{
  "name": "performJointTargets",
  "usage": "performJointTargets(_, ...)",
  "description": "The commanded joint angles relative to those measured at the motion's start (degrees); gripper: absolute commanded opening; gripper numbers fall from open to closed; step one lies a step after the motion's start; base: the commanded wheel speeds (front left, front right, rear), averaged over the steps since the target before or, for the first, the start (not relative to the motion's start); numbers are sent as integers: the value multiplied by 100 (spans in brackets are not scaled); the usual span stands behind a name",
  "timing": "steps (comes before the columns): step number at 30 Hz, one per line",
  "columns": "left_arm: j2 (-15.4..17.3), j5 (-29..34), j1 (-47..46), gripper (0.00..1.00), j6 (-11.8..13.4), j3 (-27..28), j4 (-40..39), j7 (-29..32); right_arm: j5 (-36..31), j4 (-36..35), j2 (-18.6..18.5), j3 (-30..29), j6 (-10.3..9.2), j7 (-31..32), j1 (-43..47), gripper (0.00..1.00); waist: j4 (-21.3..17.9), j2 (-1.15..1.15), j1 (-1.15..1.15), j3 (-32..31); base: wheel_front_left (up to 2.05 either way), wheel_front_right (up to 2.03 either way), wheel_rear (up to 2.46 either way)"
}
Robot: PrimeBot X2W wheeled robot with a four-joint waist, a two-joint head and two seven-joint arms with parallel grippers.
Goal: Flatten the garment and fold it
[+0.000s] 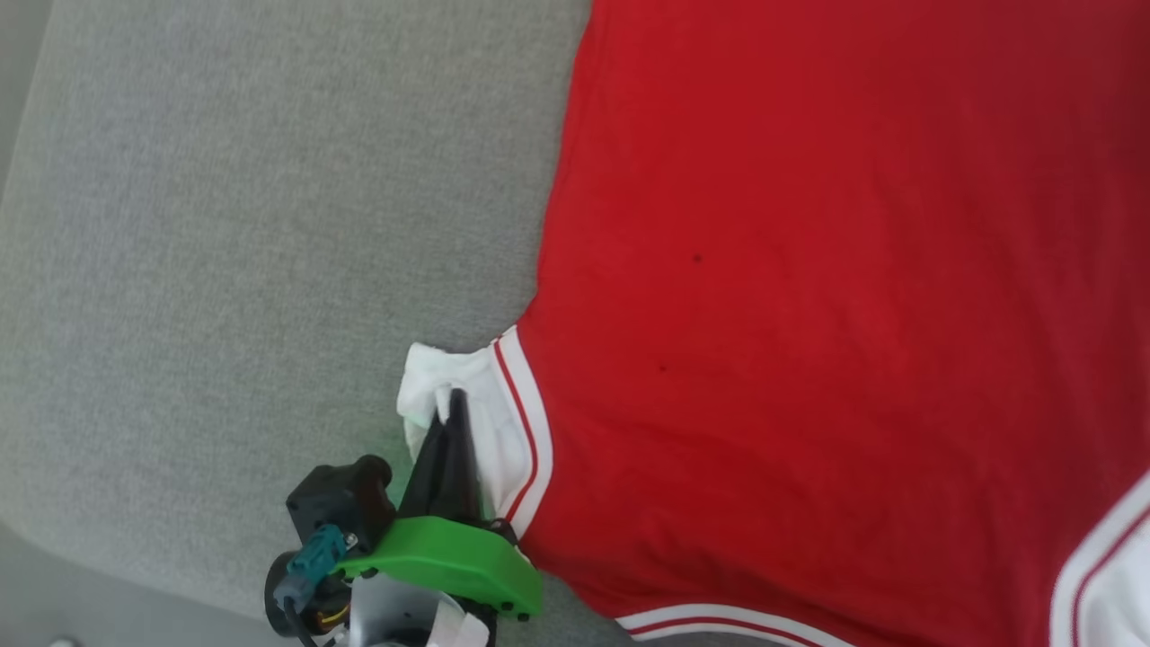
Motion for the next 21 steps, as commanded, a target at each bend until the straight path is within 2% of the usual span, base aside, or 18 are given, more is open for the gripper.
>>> performJointTargets(1,-47,-46,-68,0,6,-42,49,-28,-19,34,-43,129,-9,36,-110,100,378,0,-1,430,0,0,0)
performJointTargets(9,-90,-104,-187,0,13,-150,247,-121,280,158,-251,791,-9,532,-135,100,313,0,-1,436,0,0,0)
performJointTargets(10,-92,-108,-221,0,20,-149,288,-126,411,201,-256,789,-9,669,-146,13,276,0,-1,373,0,0,0)
performJointTargets(11,-64,-106,-253,0,35,-111,322,-116,473,229,-241,700,-9,634,-202,0,207,0,-1,223,0,0,0)
performJointTargets(21,190,-219,-201,0,60,124,440,90,610,218,-102,280,-9,-277,-168,0,-283,0,-1,-915,0,0,0)
